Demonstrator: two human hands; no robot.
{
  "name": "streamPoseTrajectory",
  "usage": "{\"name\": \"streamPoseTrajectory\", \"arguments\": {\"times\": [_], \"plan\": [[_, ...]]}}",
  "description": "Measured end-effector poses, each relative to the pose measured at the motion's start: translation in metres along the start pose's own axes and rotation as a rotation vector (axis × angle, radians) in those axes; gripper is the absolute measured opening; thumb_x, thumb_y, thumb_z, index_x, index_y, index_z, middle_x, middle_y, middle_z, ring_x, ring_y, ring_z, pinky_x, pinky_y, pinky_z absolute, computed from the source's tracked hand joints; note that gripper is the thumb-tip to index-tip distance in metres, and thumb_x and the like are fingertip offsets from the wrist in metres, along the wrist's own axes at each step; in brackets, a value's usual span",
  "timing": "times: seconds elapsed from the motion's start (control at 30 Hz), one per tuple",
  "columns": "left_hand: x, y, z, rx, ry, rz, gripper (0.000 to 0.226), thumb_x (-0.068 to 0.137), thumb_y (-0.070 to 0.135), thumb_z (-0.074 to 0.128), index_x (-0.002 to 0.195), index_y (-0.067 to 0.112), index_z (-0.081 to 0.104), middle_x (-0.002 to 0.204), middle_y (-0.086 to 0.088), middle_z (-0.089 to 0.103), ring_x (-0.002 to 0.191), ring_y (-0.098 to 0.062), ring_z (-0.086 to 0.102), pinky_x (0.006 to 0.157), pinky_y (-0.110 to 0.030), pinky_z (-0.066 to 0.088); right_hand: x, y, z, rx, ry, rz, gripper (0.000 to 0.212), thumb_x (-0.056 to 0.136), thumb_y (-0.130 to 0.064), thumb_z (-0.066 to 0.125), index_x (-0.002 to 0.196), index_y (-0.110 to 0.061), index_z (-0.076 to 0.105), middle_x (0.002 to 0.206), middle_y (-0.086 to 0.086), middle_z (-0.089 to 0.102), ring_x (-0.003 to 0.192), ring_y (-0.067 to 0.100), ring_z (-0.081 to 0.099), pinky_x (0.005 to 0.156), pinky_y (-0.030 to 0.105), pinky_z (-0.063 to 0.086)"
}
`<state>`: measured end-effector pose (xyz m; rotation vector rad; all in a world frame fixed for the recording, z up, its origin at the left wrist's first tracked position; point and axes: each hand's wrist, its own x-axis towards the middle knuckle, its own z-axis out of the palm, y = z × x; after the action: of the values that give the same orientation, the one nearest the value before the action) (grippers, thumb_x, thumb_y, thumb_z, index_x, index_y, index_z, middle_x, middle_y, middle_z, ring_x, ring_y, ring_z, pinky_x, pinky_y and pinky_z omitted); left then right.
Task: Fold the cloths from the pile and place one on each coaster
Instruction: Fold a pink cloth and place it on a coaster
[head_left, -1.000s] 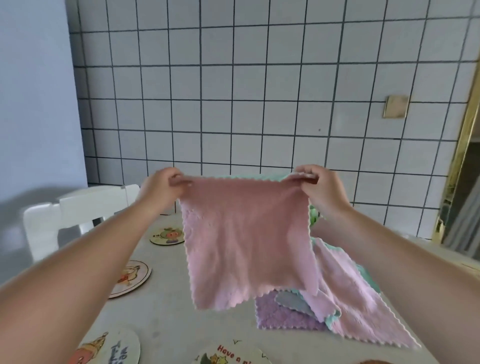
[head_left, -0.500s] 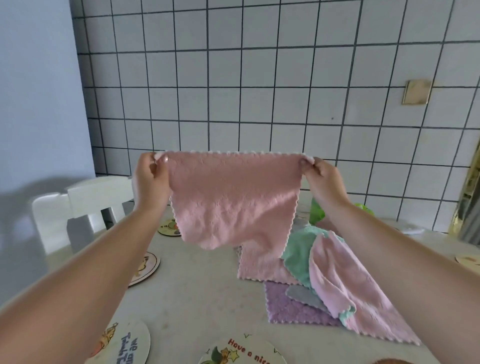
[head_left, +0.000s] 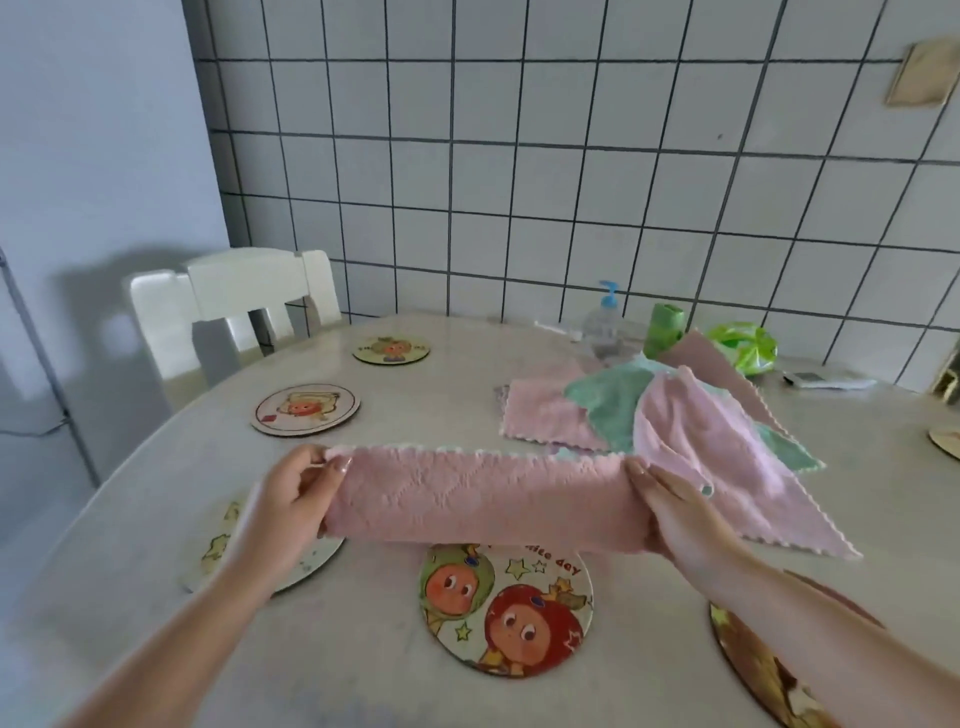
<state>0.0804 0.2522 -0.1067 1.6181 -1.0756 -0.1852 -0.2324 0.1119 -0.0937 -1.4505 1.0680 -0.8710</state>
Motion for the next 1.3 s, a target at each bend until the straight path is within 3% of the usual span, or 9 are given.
{"name": "streamPoseTrajectory", "arguments": {"times": [0.13,0.23,0.33,0.43,0.53,0.7,0.8,1.03,1.3], "plan": [[-0.037,-0.015,-0.007,0.054,0.036,-0.055,0.028,0.089,0.016,0.059,0.063,0.021,0.051,0.053,0.016,0.055,0.046,-0.003,0.043,0.046,-0.024,0.037,-0.031,0.022,0.005,-0.062,-0.107,0.100,0.030,0.097,-0.035,0.041,0.097,-0.016,0.064,0.087,0.006,0.061,0.076,0.018,0.063,0.063,0.034,0.054],[-0.052,-0.013,-0.008,0.151,0.029,-0.046,0.031,0.088,0.016,0.059,0.060,0.017,0.047,0.048,0.007,0.046,0.046,-0.006,0.041,0.049,-0.024,0.030,-0.038,0.024,0.004,-0.099,-0.098,0.138,0.032,0.098,-0.033,0.040,0.097,-0.011,0.064,0.082,0.011,0.059,0.069,0.022,0.060,0.066,0.036,0.049],[-0.057,-0.014,-0.012,0.212,-0.024,-0.084,0.029,0.089,0.019,0.057,0.066,0.003,0.051,0.056,-0.003,0.043,0.055,-0.018,0.040,0.054,-0.033,0.029,-0.045,0.019,0.000,-0.119,-0.164,0.186,0.034,0.098,-0.033,0.041,0.097,-0.011,0.066,0.091,0.013,0.068,0.080,0.025,0.064,0.074,0.037,0.051],[-0.054,-0.018,-0.015,0.226,-0.061,-0.122,0.028,0.089,0.018,0.057,0.066,0.003,0.052,0.058,-0.007,0.047,0.056,-0.019,0.043,0.055,-0.033,0.032,-0.045,0.015,-0.003,-0.149,-0.207,0.197,0.035,0.098,-0.030,0.041,0.096,-0.007,0.067,0.099,0.016,0.070,0.085,0.022,0.068,0.075,0.032,0.051],[-0.045,-0.020,-0.012,0.259,-0.072,-0.127,0.027,0.090,0.019,0.057,0.070,0.001,0.054,0.063,-0.015,0.053,0.057,-0.019,0.045,0.055,-0.032,0.035,-0.035,0.013,-0.002,-0.235,-0.177,0.132,0.036,0.099,-0.028,0.039,0.098,-0.003,0.065,0.098,0.015,0.070,0.082,0.019,0.066,0.072,0.028,0.049],[-0.017,-0.015,-0.002,0.337,-0.083,-0.096,0.025,0.089,0.024,0.057,0.065,0.017,0.050,0.058,0.001,0.052,0.056,-0.016,0.047,0.052,-0.030,0.034,-0.001,0.018,-0.002,-0.445,-0.092,0.065,0.040,0.094,-0.037,0.047,0.078,-0.001,0.052,0.075,0.011,0.049,0.070,0.022,0.053,0.066,0.039,0.046],[-0.003,-0.017,0.003,0.386,-0.113,-0.093,0.020,0.088,0.031,0.058,0.071,0.024,0.050,0.072,0.003,0.061,0.071,-0.016,0.057,0.059,-0.030,0.040,0.014,0.017,0.000,-0.530,-0.083,0.041,0.043,0.093,-0.035,0.049,0.082,0.006,0.049,0.072,0.011,0.049,0.067,0.026,0.056,0.066,0.046,0.053],[0.017,-0.018,0.014,0.499,-0.149,-0.052,0.017,0.089,0.032,0.057,0.075,0.023,0.052,0.073,0.003,0.060,0.067,-0.015,0.057,0.058,-0.032,0.044,0.040,0.021,0.000,-0.666,-0.038,0.009,0.035,0.092,-0.033,0.052,0.071,-0.004,0.052,0.065,0.007,0.055,0.067,0.028,0.063,0.070,0.043,0.055],[0.033,-0.024,0.025,0.536,-0.190,-0.071,0.016,0.088,0.031,0.057,0.079,0.019,0.053,0.075,0.002,0.060,0.070,-0.016,0.056,0.062,-0.034,0.047,0.061,0.027,0.001,-0.651,-0.035,0.014,0.028,0.089,-0.030,0.059,0.080,-0.004,0.062,0.057,0.002,0.056,0.053,0.016,0.056,0.050,0.024,0.045]]}}
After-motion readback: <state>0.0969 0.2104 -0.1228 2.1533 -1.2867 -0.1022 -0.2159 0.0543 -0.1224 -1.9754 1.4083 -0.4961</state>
